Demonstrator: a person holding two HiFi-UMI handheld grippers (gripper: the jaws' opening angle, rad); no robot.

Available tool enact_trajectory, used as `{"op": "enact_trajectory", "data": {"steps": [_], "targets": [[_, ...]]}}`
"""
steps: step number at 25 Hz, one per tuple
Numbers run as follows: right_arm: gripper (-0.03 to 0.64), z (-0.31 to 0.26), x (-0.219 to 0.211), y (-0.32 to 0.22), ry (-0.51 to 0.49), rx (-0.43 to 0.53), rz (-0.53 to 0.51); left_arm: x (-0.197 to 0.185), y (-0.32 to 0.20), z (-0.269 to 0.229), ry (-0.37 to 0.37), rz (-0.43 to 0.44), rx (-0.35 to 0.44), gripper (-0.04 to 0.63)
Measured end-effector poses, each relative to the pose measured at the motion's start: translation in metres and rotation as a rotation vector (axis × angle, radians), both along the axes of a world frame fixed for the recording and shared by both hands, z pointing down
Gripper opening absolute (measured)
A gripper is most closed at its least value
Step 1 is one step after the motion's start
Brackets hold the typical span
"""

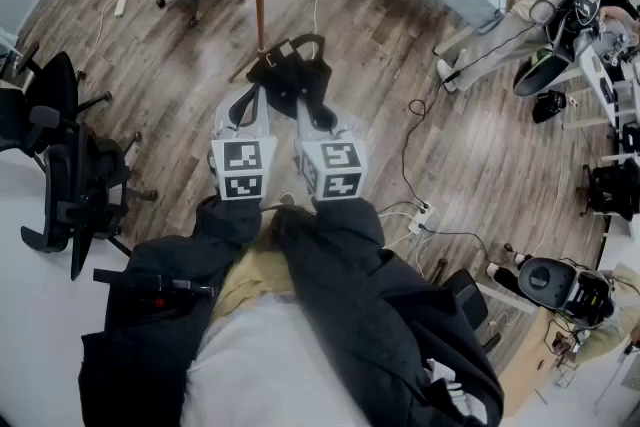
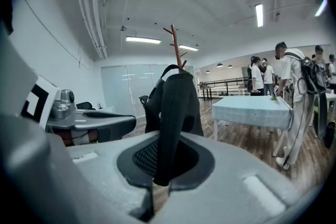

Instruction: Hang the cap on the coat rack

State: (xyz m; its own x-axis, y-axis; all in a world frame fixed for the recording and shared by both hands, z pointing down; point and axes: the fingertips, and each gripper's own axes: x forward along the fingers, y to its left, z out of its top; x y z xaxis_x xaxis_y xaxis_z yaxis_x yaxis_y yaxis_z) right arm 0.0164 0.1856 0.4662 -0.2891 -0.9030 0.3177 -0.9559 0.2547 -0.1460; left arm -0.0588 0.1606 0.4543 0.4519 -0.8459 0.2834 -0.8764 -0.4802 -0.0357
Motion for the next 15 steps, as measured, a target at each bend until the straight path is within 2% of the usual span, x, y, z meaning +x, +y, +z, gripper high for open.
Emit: {"op": "enact_trajectory", "data": {"steps": [15], "targets": [[0.009,0.024,0.013,0.006,-0.012,-0.039,-0.019,0.000,0.004,0.023,-0.012,-0.049,-0.049,-0.006]]}}
